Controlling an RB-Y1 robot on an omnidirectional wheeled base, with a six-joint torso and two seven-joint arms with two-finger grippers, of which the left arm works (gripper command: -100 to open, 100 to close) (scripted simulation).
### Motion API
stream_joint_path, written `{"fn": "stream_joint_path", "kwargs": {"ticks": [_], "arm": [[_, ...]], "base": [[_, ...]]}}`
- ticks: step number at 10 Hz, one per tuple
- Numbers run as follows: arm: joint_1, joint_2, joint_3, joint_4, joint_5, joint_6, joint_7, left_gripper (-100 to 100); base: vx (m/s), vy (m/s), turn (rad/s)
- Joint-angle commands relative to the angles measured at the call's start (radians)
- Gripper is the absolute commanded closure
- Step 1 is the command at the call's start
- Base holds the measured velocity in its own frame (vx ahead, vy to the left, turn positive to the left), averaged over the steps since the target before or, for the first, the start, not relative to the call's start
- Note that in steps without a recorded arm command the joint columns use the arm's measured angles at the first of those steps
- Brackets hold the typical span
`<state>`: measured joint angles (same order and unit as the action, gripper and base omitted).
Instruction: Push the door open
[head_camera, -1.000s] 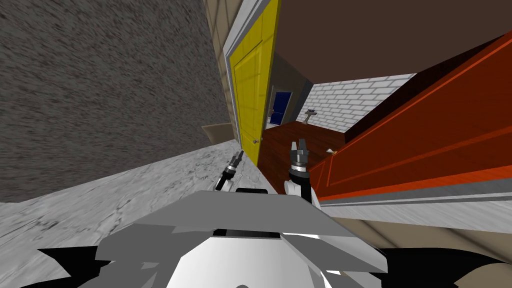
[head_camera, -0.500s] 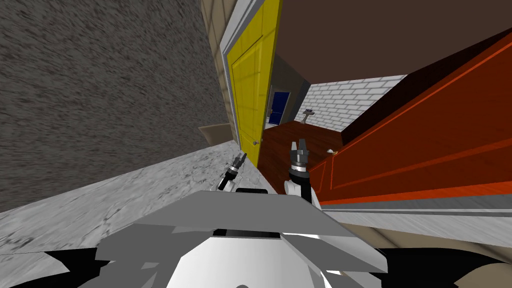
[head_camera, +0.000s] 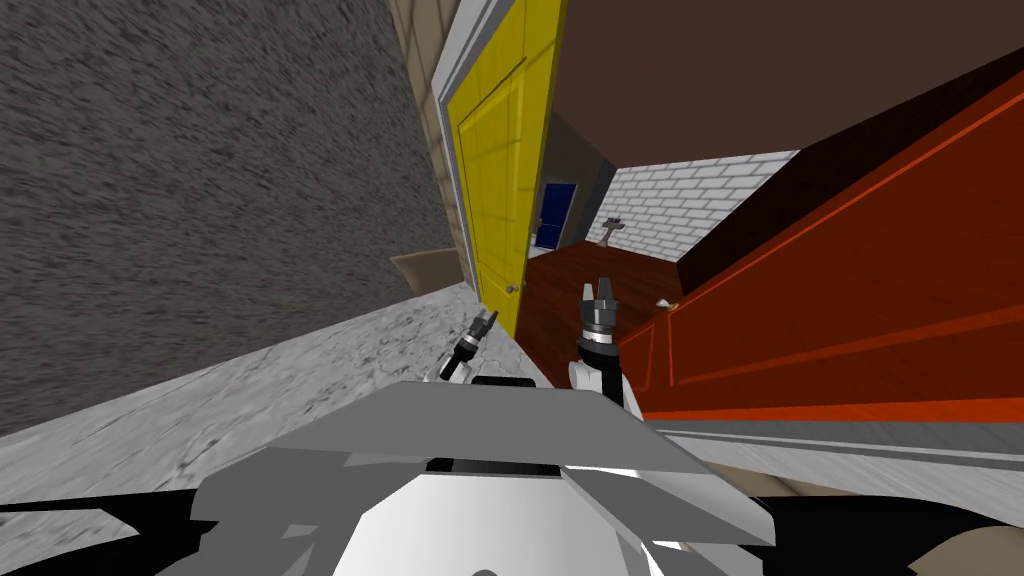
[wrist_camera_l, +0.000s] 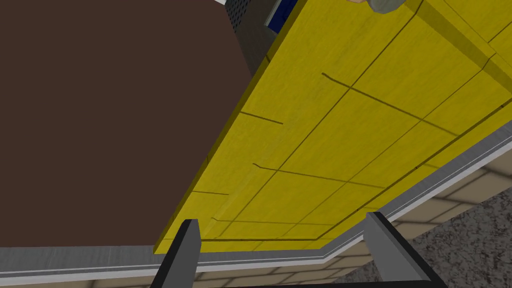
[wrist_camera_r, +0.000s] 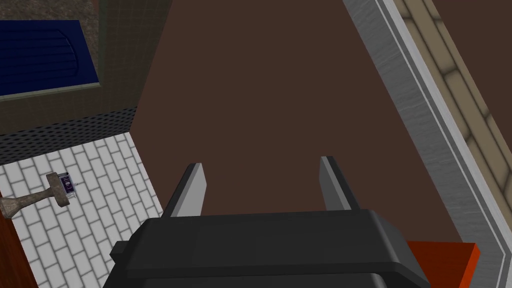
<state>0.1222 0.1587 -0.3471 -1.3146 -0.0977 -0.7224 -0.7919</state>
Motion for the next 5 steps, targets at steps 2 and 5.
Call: {"fn": "stream_joint_path", "kwargs": {"ticks": [2,5], "arm": [[-0.020,0.005,-0.022,0.048,-0.004,-0.009,-0.048,-100],[-0.044,0.009,-0.045,0.104,-0.008,-0.021,-0.097,-100]], "base": [[0.095,0.046,-0.057],[0.082,0.054,-0.050]]}}
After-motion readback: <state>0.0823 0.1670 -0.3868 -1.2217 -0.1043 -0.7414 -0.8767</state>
